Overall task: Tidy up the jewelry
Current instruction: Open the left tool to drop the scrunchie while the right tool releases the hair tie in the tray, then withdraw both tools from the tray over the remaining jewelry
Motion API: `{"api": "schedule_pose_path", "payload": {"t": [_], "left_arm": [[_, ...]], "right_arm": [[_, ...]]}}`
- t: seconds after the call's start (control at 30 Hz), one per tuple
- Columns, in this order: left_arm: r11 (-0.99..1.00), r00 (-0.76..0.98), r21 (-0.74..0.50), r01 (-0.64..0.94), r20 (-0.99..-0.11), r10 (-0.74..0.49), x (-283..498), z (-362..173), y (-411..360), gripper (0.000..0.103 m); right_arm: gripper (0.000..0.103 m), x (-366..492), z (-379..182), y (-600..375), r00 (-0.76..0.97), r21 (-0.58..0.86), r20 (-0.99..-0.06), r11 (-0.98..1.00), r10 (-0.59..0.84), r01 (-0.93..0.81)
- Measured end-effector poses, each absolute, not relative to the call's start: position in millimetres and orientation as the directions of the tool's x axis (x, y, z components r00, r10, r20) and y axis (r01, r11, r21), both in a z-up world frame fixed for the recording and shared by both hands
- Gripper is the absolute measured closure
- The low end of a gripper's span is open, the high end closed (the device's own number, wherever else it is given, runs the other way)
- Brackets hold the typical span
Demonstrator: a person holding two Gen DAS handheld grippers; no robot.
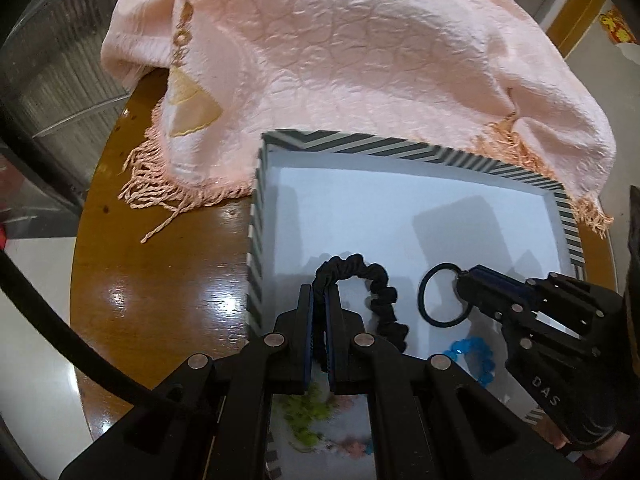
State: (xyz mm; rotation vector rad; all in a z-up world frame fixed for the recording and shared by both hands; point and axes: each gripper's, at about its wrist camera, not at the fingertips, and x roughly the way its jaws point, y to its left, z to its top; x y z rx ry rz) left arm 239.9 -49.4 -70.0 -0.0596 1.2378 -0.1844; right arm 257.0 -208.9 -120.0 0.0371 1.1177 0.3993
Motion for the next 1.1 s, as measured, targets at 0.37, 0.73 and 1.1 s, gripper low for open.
{"api": "schedule_pose_path", "payload": {"t": [0.37,0.73,1.1], "left_arm": [[0.986,0.325,-0.137,0.092,-0.932,-0.160,226.9,-63.7,-49.3,0.082],[0.993,0.417,-0.078,0.088,-0.902,-0.108,180.6,-26.2,-50.6,0.080],[0.994,0.477,-0.030,0.103,-0.876,-0.076,119.4,-0.6,-47.4,0.080]], "right_arm": [[0.072,238.1,-105.5,-231.7,0.376,0.244,-0.865,0.933,0.333,-0.265],[0.055,191.9,-66.9,-242.9,0.435,0.242,-0.836,0.935,0.336,-0.258],[0.051,139.9,-45.3,-244.8,0.470,0.224,-0.824,0.944,0.316,-0.242]]}}
